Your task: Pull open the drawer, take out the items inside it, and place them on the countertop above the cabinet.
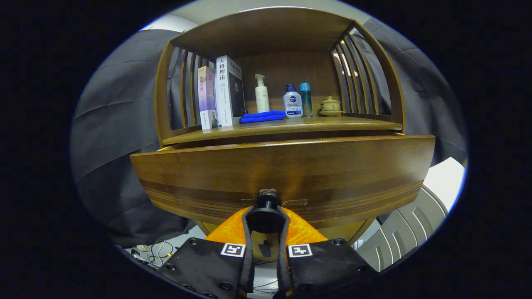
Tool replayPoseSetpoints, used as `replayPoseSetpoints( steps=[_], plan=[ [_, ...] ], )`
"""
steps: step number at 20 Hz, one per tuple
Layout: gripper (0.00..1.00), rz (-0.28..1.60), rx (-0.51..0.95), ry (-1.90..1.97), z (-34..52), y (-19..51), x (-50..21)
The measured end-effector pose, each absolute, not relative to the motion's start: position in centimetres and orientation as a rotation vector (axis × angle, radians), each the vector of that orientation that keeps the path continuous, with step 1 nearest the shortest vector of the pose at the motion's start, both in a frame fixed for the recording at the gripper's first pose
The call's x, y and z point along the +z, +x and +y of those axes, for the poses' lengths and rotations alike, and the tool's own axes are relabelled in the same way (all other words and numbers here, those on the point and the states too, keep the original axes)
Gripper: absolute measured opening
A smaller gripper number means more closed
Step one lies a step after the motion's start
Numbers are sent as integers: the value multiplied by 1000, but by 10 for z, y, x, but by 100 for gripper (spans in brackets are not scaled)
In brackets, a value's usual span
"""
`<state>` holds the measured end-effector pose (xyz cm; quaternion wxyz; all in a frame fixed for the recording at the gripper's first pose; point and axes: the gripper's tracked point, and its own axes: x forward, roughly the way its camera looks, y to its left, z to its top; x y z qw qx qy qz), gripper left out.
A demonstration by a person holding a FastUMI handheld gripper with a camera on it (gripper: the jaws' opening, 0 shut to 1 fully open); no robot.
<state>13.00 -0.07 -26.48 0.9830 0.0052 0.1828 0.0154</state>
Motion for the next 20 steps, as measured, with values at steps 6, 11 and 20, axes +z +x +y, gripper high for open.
replayPoseSetpoints(
  steps=[6,11,20],
  plan=[
    [24,363,46,-20,-1,129,-265],
    [24,375,59,-40,-1,128,-268],
    [24,373,95,-77,-1,129,-267]
  ],
)
